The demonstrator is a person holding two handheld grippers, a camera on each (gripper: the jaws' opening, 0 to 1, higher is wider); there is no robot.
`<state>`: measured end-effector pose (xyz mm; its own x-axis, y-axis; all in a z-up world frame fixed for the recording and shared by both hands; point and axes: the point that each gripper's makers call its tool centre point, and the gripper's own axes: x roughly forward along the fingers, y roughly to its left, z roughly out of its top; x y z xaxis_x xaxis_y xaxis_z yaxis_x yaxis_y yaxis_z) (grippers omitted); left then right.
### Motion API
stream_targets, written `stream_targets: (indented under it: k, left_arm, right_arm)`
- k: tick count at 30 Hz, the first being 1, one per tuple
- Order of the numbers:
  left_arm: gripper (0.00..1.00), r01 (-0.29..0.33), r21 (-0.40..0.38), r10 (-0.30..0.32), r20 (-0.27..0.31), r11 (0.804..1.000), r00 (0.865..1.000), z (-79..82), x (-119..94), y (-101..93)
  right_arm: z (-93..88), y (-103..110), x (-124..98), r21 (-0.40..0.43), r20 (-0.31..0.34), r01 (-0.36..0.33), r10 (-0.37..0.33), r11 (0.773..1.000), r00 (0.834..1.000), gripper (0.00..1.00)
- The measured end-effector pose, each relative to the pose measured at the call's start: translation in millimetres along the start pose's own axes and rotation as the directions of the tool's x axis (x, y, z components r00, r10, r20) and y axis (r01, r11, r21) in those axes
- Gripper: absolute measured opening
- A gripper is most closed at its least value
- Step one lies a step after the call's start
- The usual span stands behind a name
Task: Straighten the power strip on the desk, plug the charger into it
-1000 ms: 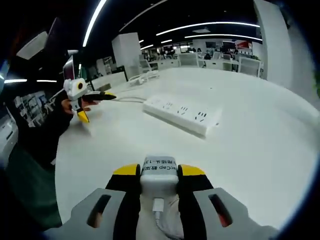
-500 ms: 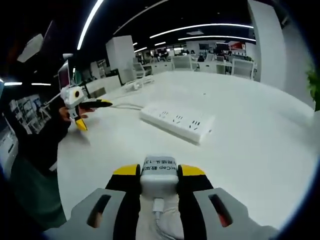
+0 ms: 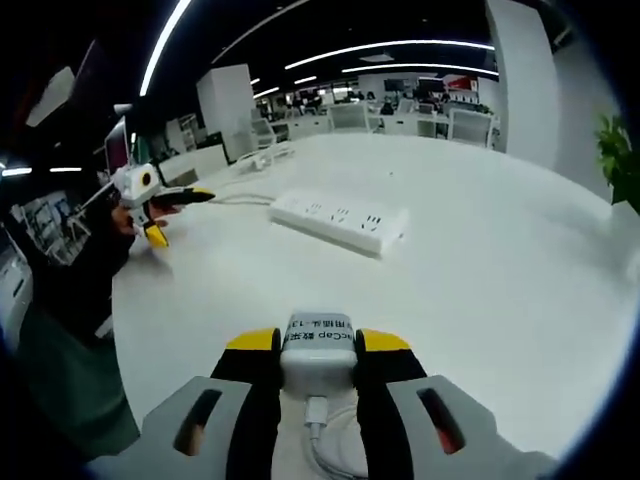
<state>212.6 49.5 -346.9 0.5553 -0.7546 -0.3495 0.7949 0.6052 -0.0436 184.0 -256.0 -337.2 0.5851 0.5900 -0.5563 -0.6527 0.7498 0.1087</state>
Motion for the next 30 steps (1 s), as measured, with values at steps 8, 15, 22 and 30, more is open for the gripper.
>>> stream_targets:
  k: [8, 15, 22, 30]
  left_arm:
    - [0.99, 0.002, 0.000, -0.002, -0.001, 1.000, 1.000, -2.4, -2, -0.8]
    - [0.99, 0.004, 0.000, -0.004, 0.004, 1.000, 1.000, -2.0, -2, -1.4]
    - [0.99, 0.006, 0.002, -0.006, 0.005, 1.000, 1.000, -1.5, -2, -3.0]
    - [0.99, 0.014, 0.010, -0.014, 0.003, 1.000, 1.000, -0.3, -1, -8.8]
  right_arm:
    - [-7.6, 4, -7, 0.020, 0.003, 0.005, -0.005, 1.000, 1.000, 0.26]
    - [-14.2, 4, -10, 0.028, 0.000, 0.009, -0.009, 1.000, 1.000, 0.26]
    - [-18.8, 3, -21, 0.047, 0.014, 0.016, -0.016, 0.999, 1.000, 0.26]
    - [-24.9, 9, -26, 0.055, 0.019, 0.022, -0.023, 0.998, 1.000, 0.26]
